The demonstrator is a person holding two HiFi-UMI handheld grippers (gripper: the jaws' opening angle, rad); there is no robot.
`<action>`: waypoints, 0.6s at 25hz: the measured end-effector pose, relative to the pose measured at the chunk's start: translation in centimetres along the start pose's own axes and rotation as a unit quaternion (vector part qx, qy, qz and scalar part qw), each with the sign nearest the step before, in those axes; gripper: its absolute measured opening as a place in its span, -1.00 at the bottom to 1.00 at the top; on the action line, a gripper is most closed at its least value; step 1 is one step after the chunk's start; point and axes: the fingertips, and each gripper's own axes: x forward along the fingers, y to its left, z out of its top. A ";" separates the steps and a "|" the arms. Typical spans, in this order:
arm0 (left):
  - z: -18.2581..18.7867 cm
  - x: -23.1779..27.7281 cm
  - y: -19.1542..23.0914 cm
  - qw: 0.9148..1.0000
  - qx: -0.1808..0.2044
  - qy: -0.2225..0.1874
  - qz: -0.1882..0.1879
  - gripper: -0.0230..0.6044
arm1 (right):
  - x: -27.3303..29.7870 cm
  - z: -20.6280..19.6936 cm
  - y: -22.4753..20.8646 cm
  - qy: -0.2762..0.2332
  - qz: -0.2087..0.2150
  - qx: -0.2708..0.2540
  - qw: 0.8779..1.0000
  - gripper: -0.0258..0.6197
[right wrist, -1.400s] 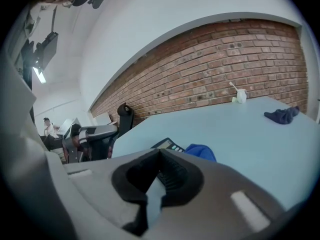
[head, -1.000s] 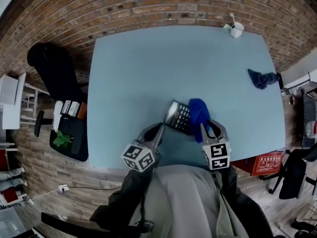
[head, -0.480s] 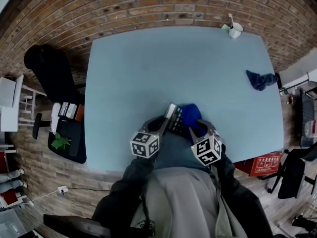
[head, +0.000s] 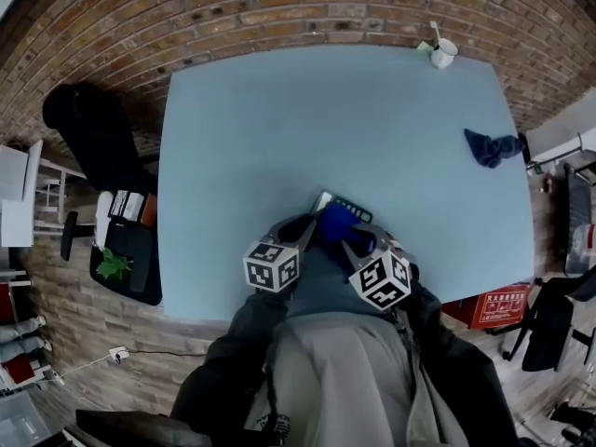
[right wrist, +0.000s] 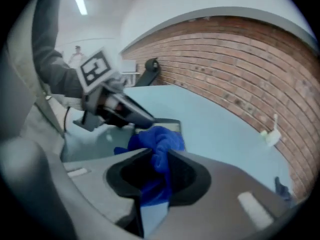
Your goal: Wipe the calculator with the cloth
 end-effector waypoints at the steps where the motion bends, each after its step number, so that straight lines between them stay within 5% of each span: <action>1: 0.0 0.0 0.1 1.000 0.003 0.000 0.000 -0.71 | 0.3 -0.7 -2.7 0.005 -0.033 0.023 0.999 -0.62; 4: -0.1 -0.1 0.1 1.000 0.005 -0.003 0.004 -0.70 | 1.1 -1.1 -7.3 0.005 -0.092 0.057 0.994 -0.63; 10: 0.0 -0.2 0.2 1.000 -0.006 -0.007 0.009 -0.72 | 3.3 5.3 2.0 -0.038 -0.011 -0.071 0.997 -0.64; 15: 0.1 -0.3 0.5 1.000 -0.001 -0.009 0.014 -0.71 | 3.9 3.6 -3.7 -0.020 -0.045 -0.017 0.999 -0.64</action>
